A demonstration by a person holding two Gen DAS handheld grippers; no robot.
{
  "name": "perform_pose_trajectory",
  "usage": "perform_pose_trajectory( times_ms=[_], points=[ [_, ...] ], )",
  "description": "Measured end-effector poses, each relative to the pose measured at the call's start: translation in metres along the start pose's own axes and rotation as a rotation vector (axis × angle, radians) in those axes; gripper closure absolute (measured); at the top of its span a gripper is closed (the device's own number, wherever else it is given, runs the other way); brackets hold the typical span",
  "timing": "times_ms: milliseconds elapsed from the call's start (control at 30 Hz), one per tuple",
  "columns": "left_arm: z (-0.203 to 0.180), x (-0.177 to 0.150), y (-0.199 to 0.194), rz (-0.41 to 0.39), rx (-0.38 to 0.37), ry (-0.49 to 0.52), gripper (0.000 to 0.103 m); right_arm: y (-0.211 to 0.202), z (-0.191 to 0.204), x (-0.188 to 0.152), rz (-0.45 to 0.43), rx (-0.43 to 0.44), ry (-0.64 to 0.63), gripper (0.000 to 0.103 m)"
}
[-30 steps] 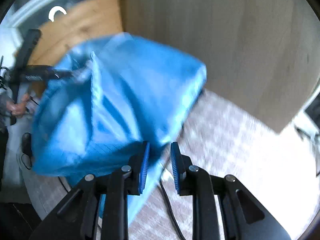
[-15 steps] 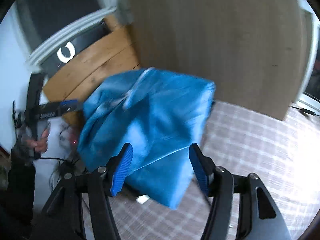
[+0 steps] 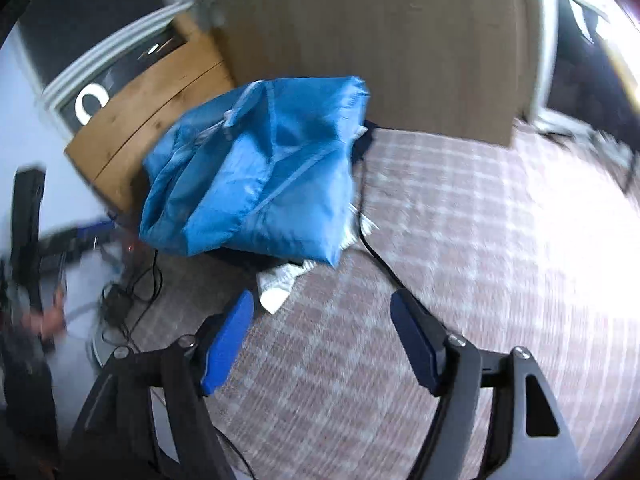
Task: Fold clothes
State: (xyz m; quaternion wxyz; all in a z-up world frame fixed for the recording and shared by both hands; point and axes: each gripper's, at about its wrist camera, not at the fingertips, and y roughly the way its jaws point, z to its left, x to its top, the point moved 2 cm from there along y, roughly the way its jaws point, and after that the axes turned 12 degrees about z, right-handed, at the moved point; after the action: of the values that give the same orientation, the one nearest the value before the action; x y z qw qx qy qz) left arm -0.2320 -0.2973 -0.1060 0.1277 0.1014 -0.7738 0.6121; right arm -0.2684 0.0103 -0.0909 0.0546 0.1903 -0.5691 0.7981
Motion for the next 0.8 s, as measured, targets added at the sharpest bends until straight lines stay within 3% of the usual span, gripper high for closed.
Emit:
perform_pose_trajectory(
  times_ms=[133,233,367,467,567,800],
  points=[
    [-0.02,-0.021,0.032,0.069,-0.066,-0.045,0.025,0.012,-0.002,-0.026,0.086,-0.031,0.043,0.032],
    [-0.024,-0.037,0.043,0.109,-0.05,-0.059,0.025,0.033,0.012,-0.044,0.156,-0.074,0.058,0.032],
    [-0.021,-0.053,0.048,0.156,0.001,-0.078,0.025,0.031,0.011,-0.062,0.169,-0.14,0.085,0.032],
    [-0.019,-0.062,0.033,0.141,0.067,-0.101,0.025,0.021,0.01,-0.073,0.162,-0.204,0.081,0.032],
    [-0.018,-0.072,0.015,0.125,0.067,-0.152,0.025,0.001,0.014,-0.079,0.112,-0.266,0.052,0.032],
    [-0.053,-0.098,-0.015,0.063,0.137,-0.174,0.025,-0.05,0.017,-0.105,0.009,-0.277,-0.015,0.032]
  ],
)
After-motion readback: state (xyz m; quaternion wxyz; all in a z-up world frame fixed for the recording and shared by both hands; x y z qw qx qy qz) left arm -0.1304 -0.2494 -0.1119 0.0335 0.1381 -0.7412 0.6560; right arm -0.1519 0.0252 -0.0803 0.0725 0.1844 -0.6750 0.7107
